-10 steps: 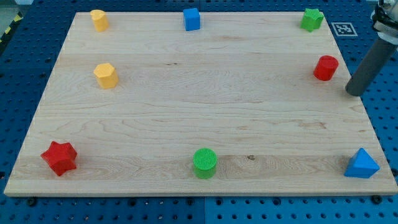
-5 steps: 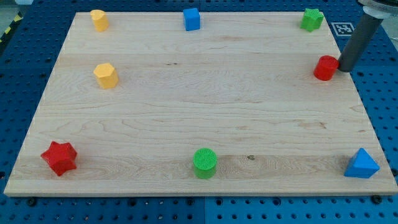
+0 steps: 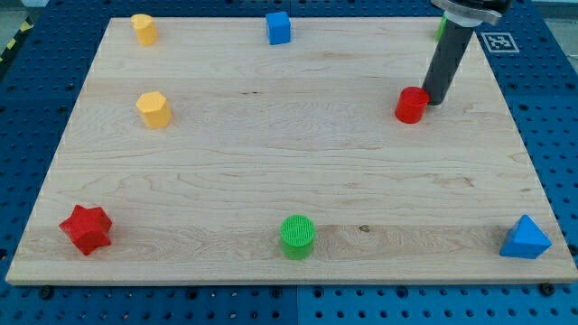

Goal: Slide the red circle towards the center

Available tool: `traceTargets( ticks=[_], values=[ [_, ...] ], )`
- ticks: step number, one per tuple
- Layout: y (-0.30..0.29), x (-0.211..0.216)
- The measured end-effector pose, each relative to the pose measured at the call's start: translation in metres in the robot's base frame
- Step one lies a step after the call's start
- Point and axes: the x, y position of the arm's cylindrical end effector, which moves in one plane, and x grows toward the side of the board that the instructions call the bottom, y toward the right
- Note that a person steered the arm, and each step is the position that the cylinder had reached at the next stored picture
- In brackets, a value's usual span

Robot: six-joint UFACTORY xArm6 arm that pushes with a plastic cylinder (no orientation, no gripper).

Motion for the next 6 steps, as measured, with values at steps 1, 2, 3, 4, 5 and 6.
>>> traceTargets(
  ticks=[1,2,3,4,5,6],
  values=[
    [-0.011,0.002],
    [-0.019,0.011],
    [-0.024,0.025],
    [-0.028,0.035],
    [-0.029,0.011],
    [-0.033,-0.035]
  ],
)
